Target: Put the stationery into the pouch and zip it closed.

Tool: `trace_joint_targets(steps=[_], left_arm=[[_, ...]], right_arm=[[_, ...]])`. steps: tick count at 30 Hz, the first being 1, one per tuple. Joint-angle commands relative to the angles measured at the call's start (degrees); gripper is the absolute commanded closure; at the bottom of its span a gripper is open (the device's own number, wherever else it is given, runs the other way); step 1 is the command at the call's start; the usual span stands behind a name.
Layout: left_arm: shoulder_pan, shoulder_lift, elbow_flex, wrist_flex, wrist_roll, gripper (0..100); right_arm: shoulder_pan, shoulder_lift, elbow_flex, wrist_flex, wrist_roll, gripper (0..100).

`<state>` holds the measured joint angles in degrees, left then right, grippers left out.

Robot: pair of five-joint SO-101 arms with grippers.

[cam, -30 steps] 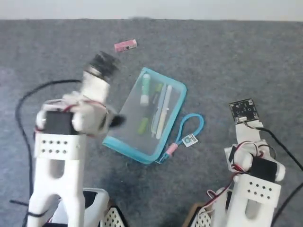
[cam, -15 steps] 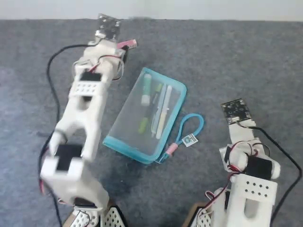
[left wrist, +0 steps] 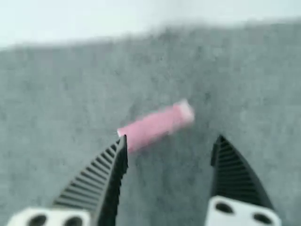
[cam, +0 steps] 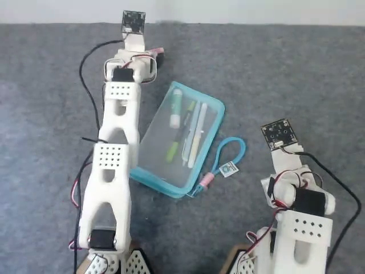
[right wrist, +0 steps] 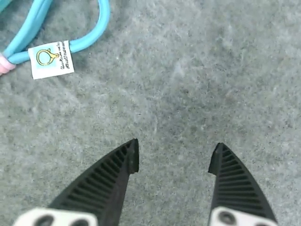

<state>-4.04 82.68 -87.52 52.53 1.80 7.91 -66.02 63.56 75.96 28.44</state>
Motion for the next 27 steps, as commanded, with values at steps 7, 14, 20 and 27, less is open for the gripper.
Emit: trace_joint_targets(steps=[7, 14, 20, 27], left_arm=[[-1.32, -4.75, 7.96, -8.35, 1.32, 72], [-0.88, -5.1, 12.18, -8.44, 1.32, 72], [-0.97, -4.92, 12.35, -9.76, 1.05, 74], [-0.53, -2.37, 14.29, -16.09, -7.12, 91]], right_arm=[[-0.57, -0.57, -0.53, -0.66, 0.7, 75.3], [-0.48, -0.57, -0.53, -0.57, 0.7, 75.3], [-0.48, -0.57, -0.44, -0.48, 0.7, 75.3], [-0.4, -0.57, -0.18, -0.48, 0.7, 75.3]])
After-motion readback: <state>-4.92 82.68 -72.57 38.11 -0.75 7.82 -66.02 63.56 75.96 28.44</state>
